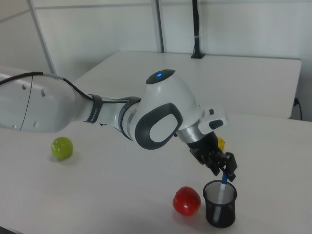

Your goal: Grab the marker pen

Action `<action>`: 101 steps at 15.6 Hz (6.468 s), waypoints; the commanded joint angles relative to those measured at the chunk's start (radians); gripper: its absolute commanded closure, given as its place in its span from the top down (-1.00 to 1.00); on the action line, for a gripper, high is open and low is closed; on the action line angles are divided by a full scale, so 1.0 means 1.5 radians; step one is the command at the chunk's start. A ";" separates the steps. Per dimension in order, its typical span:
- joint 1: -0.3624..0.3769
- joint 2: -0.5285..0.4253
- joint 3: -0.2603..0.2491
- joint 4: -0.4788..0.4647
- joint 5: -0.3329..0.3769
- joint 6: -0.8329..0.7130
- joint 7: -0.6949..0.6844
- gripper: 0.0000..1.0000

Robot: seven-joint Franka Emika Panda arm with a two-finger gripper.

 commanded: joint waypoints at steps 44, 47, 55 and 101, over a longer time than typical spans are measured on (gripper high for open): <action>0.082 -0.019 0.430 0.074 0.146 -0.263 0.067 -1.00; 0.100 0.018 0.429 0.073 0.145 -0.193 0.067 -1.00; 0.131 0.063 0.429 0.069 0.105 -0.126 0.061 -0.93; 0.167 -0.252 0.222 0.113 0.132 -0.521 0.058 1.00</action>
